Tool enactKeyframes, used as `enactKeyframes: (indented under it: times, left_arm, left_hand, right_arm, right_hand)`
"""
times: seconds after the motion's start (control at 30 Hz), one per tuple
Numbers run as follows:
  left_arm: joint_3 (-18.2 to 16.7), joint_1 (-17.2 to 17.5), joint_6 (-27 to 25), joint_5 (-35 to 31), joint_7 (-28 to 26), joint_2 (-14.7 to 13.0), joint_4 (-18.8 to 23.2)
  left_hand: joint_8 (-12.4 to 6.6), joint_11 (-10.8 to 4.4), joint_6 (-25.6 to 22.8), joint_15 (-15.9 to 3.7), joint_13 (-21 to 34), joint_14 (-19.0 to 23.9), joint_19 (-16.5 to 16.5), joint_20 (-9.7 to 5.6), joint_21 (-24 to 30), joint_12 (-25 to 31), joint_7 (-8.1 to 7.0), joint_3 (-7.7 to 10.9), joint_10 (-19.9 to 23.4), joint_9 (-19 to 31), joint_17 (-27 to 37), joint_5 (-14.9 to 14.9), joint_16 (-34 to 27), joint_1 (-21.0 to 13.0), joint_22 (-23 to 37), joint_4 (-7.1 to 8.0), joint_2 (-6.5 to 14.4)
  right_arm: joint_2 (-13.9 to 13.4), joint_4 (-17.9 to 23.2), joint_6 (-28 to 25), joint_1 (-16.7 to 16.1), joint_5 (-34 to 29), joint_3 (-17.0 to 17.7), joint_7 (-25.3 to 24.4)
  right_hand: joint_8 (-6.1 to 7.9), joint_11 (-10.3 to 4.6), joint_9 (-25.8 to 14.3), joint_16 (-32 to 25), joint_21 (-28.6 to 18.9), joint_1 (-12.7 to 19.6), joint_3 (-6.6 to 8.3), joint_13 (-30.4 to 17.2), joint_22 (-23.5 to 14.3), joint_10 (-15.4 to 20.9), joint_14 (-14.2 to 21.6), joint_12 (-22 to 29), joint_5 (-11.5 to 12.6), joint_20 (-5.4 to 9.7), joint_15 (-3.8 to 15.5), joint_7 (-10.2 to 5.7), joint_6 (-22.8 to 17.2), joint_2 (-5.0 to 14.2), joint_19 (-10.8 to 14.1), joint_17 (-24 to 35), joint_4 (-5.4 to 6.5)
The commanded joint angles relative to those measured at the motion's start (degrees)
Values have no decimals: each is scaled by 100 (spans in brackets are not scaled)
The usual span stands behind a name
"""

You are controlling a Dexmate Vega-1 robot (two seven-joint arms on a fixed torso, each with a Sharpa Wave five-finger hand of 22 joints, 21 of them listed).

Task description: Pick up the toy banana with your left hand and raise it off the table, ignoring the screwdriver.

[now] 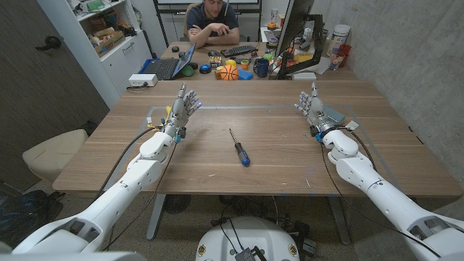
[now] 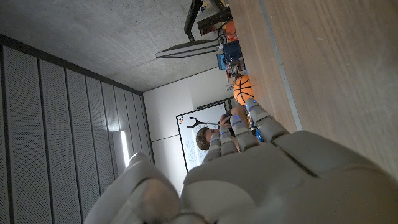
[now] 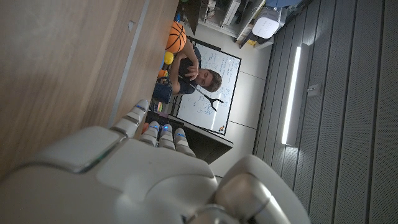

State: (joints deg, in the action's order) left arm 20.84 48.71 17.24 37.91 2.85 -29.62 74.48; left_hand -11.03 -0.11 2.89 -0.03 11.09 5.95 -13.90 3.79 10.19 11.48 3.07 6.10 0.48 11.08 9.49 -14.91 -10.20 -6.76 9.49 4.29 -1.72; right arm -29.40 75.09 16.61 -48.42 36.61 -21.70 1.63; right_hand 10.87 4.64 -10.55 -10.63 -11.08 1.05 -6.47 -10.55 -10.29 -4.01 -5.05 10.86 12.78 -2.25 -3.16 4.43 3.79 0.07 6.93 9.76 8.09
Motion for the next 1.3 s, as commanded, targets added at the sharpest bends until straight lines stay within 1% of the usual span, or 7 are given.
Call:
enactKeyframes:
  times: [0.03,0.33,0.73,0.8,1.0,1.07,1.3]
  left_arm:
    - [-46,90,-26,35,19,-88,89]
    - [-154,225,-134,-49,-310,-240,387]
    - [-358,436,-450,-351,-1088,-534,995]
    - [-391,482,-558,-438,-1286,-593,1125]
    - [-508,629,-867,-658,-1836,-736,1453]
    - [-525,670,-1056,-818,-2098,-810,1608]
    - [-573,741,-1872,-1262,-2928,-985,2101]
  left_hand:
    - [-32,7,49,-8,15,30,-45,0,28,31,12,34,65,27,18,-16,-34,-52,15,-3,6]
    - [-64,-22,-39,-49,15,88,-104,-18,47,59,-26,39,145,27,17,-8,-53,-84,16,-24,27]
    - [-92,-123,-127,-97,17,187,-258,80,81,94,-155,111,260,32,18,6,-73,-255,20,-115,118]
    - [-106,-180,-166,-107,21,243,-266,81,73,112,-201,154,310,37,21,11,-84,-351,22,-166,164]
    - [-136,-188,-245,-128,28,313,-309,84,73,149,-263,233,416,45,25,24,-91,-528,23,-265,236]
    - [-149,-204,-276,-138,32,320,-318,89,68,147,-339,284,421,52,27,33,-84,-644,23,-331,275]
    - [-221,-284,-474,-168,45,408,-381,146,70,197,-463,427,576,78,29,86,-84,-994,27,-549,364]
  right_arm:
    - [-19,75,-45,-42,-64,-51,-35]
    - [-32,67,-75,-55,-50,-53,-22]
    - [72,-168,-27,41,-6,-92,100]
    - [90,-224,-5,68,-5,-101,135]
    - [126,-314,19,121,3,-115,191]
    - [137,-349,33,141,-3,-121,205]
    - [184,-439,26,181,16,-141,244]
  right_hand:
    - [30,27,-17,-41,-22,58,-10,-14,-7,-22,-46,30,30,-3,-10,52,6,24,51,19,26]
    - [28,28,-17,-37,-18,63,-18,-14,-7,-20,-50,28,31,-9,-17,49,4,32,44,19,24]
    - [27,25,-17,-35,-16,71,-30,-14,-8,-19,-53,26,32,-11,-17,46,-3,46,41,19,20]
    - [30,26,-17,-35,-16,71,-32,-14,-8,-20,-52,25,32,-10,-18,35,-10,47,40,19,20]
    - [30,26,-17,-34,-15,73,-36,-14,-8,-19,-54,25,33,-10,-21,28,-14,51,40,19,19]
    - [31,25,-17,-34,-15,73,-38,-14,-8,-20,-55,24,33,-11,-21,30,-18,52,40,19,19]
    - [30,26,-17,-35,-15,74,-44,-14,-8,-17,-53,24,33,-13,-22,29,-20,56,41,19,18]
